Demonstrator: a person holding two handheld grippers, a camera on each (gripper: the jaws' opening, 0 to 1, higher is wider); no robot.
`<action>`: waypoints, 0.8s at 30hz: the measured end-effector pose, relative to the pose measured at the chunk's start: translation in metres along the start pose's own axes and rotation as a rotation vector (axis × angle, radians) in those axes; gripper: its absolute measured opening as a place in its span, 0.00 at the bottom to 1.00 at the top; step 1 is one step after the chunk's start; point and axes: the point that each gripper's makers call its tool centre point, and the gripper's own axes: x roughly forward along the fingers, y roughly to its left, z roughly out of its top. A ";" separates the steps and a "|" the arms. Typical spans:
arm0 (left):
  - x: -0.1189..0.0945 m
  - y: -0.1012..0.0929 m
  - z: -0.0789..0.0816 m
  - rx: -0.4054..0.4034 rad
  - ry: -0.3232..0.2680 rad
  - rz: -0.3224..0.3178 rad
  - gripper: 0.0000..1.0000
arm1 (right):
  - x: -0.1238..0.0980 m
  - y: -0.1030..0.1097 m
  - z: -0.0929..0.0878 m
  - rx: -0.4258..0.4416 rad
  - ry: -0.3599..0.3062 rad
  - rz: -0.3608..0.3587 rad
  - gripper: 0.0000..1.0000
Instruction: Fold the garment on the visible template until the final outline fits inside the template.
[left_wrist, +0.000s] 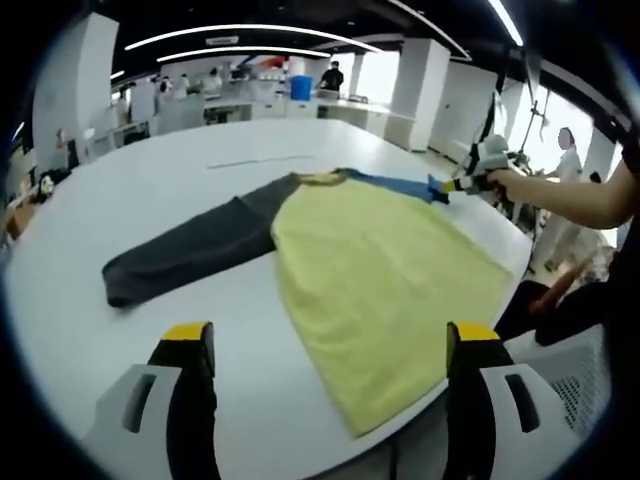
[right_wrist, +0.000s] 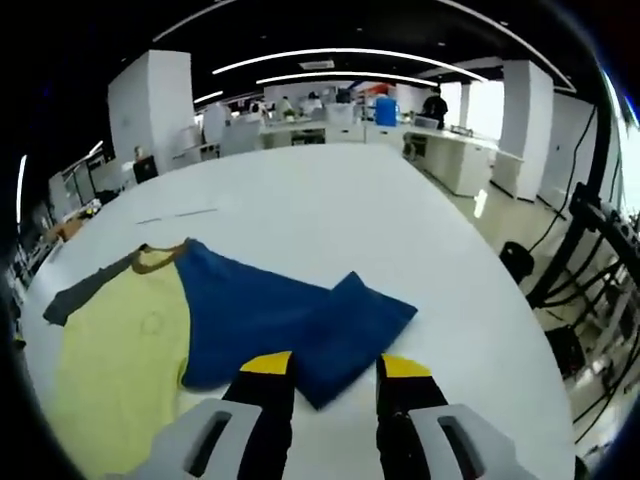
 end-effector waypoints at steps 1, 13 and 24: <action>0.000 0.000 0.000 0.003 0.001 -0.001 0.93 | 0.002 0.000 -0.002 0.020 0.007 0.009 0.29; 0.000 -0.001 0.002 0.028 -0.003 -0.002 0.94 | 0.011 0.004 0.001 0.058 -0.019 0.034 0.16; -0.002 -0.009 0.027 0.049 -0.111 -0.048 0.98 | 0.014 -0.009 -0.004 0.170 -0.006 -0.006 0.20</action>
